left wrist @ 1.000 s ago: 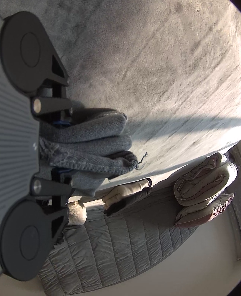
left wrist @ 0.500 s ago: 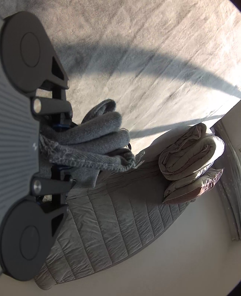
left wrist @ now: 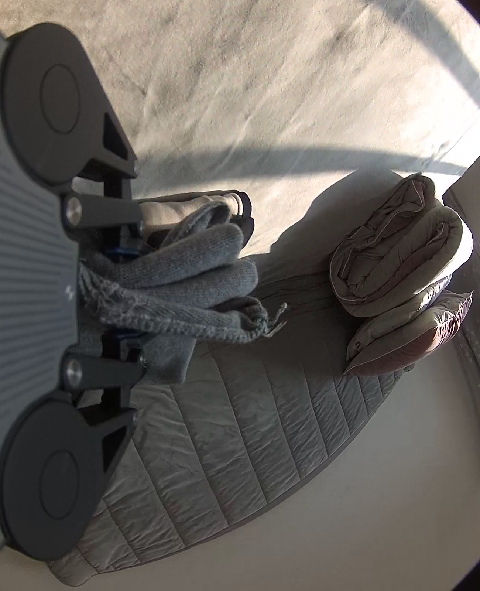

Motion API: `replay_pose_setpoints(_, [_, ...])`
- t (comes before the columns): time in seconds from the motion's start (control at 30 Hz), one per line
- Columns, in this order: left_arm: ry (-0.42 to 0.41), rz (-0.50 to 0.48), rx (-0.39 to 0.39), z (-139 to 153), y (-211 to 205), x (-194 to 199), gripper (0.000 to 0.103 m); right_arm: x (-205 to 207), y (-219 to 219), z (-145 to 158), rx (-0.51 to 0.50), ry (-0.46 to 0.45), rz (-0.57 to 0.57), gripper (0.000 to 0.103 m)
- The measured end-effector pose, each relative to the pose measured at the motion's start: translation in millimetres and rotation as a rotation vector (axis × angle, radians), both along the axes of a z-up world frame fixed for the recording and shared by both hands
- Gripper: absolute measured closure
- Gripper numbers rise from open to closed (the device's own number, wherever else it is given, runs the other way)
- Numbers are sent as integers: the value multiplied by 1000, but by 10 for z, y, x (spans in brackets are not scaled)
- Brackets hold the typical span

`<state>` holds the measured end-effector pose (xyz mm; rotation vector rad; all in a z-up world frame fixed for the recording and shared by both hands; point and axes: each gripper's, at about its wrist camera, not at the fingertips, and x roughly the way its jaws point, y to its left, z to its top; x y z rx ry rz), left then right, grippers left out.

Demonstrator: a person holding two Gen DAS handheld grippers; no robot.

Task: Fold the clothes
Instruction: 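Lift the folded sweater with both grippers and carry it toward the clothes stack, then lower the sweater onto the stack of folded clothes and open both grippers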

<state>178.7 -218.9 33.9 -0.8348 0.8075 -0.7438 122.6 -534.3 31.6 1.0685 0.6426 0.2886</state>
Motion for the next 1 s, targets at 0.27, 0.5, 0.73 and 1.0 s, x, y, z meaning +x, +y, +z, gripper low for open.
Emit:
replay_pose_setpoints(0.27, [-13,-12,-82,-11,-698,499,69,352,-613,156,-73,-71,-73,68])
replay_pose_setpoints(0.5, [21,13,-113,-261,-1088,851,69,664,-919,10,-91,-78,-114,68])
replay_pose_setpoints(0.73, [31,114,-9,-688,-1146,1046,62,947,-1030,-492,-87,-38,-150,65])
replay_pose_setpoints(1.0, [-197,221,147,-231,-1020,965,46,775,-926,-225,-329,-167,-252,59])
